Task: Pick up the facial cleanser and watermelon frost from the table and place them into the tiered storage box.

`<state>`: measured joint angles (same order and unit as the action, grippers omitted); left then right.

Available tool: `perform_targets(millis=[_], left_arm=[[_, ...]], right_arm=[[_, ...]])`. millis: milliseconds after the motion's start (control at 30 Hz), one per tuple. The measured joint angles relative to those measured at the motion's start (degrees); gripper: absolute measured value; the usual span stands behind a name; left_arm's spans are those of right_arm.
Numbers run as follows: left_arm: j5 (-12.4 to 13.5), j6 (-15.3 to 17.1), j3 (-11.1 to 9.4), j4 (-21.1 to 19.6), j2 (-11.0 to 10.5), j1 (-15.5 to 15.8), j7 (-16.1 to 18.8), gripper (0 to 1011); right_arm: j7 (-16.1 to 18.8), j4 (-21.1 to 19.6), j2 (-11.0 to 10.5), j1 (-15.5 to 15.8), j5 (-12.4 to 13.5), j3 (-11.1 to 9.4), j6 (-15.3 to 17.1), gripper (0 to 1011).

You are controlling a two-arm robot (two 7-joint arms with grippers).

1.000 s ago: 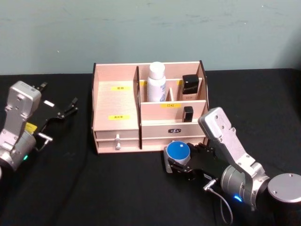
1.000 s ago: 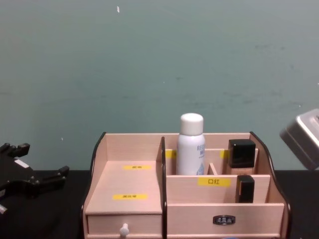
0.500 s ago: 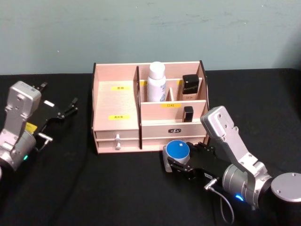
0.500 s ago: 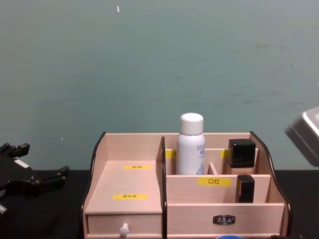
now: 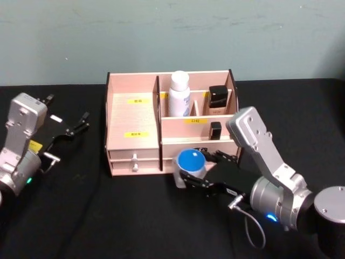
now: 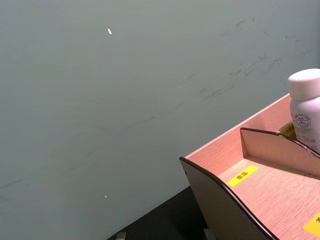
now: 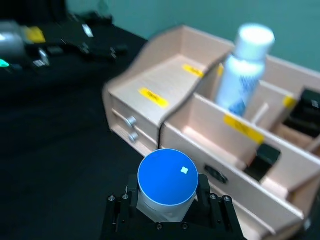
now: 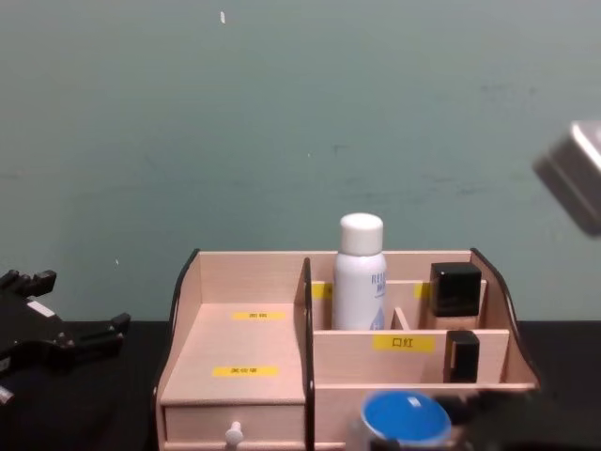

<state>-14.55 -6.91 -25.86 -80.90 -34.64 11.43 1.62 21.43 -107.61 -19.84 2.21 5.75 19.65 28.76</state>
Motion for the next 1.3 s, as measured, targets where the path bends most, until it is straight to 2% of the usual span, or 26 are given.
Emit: perform_targets(millis=[233, 433, 800, 1300], left_arm=[[0.0, 0.0, 0.0, 0.0, 0.0, 0.0, 0.0, 1001], [0.0, 0.0, 0.0, 0.0, 0.0, 0.0, 0.0, 1001], [0.0, 0.0, 0.0, 0.0, 0.0, 0.0, 0.0, 1001], [0.0, 0.0, 0.0, 0.0, 0.0, 0.0, 0.0, 1001]], right_arm=[[0.77, -2.74, 0.01, -1.85, 1.08, 2.07, 0.85, 715], [0.66, -3.01, 1.31, -4.62, 1.23, 4.67, 1.43, 715], [-1.24, 2.46, 6.16, -10.33, 0.71, 8.13, 2.02, 715], [-3.25, 9.86, 10.34, -15.24, -0.93, 8.38, 1.5, 715]])
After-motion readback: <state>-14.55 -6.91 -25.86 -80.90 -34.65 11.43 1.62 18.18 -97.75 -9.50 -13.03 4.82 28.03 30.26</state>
